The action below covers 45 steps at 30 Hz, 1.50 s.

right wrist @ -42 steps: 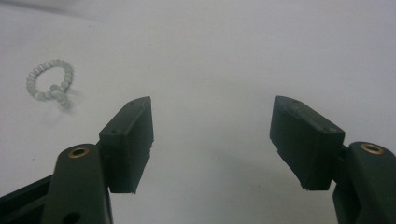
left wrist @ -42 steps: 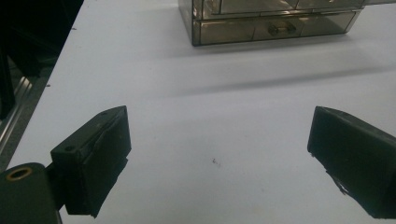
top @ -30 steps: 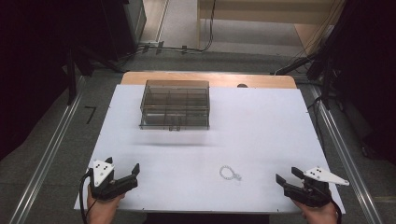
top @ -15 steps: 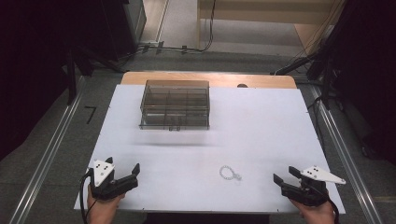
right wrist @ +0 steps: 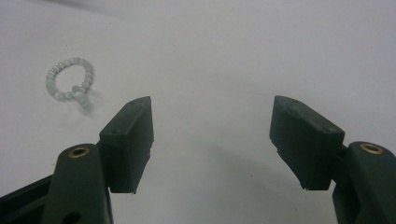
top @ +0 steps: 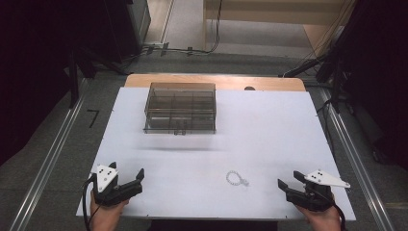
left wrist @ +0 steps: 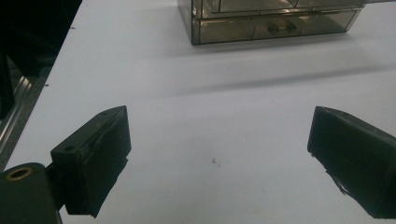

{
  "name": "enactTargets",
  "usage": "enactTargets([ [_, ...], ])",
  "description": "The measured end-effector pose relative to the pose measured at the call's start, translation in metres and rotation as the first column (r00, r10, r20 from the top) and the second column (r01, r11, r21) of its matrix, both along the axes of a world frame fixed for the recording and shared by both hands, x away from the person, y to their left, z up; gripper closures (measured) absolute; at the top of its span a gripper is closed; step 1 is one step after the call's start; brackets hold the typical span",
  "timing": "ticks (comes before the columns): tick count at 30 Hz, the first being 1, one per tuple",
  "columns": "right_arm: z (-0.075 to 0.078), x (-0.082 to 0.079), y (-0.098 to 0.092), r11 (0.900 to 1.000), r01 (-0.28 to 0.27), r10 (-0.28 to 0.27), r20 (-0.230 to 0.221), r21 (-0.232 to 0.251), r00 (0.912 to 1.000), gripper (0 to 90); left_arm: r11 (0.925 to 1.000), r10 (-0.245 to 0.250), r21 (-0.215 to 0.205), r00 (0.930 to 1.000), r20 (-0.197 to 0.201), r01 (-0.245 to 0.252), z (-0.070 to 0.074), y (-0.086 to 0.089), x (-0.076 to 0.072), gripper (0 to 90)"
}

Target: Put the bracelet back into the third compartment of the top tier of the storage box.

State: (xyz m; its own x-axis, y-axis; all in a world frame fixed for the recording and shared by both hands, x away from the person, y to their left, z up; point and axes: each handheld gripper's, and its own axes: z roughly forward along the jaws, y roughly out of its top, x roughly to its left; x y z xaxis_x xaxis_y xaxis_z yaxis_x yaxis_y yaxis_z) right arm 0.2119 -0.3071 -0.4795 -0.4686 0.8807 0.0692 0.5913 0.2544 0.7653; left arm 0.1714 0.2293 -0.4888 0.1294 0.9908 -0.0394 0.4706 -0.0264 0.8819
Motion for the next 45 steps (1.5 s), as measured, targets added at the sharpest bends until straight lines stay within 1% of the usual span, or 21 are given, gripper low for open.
enactTargets([
  [31,-0.002,0.005,0.012,0.999,-0.027,0.027,-0.009,-0.021,0.9996,29.4,1.0000,-0.003,0.001,1.0000,-0.003,0.003,-0.001,0.000,0.001,6.5],
  [45,-0.004,0.007,0.020,0.998,-0.048,0.047,-0.016,-0.033,0.9988,29.3,1.0000,-0.005,0.000,1.0000,-0.005,0.005,-0.001,0.000,0.001,6.5],
])
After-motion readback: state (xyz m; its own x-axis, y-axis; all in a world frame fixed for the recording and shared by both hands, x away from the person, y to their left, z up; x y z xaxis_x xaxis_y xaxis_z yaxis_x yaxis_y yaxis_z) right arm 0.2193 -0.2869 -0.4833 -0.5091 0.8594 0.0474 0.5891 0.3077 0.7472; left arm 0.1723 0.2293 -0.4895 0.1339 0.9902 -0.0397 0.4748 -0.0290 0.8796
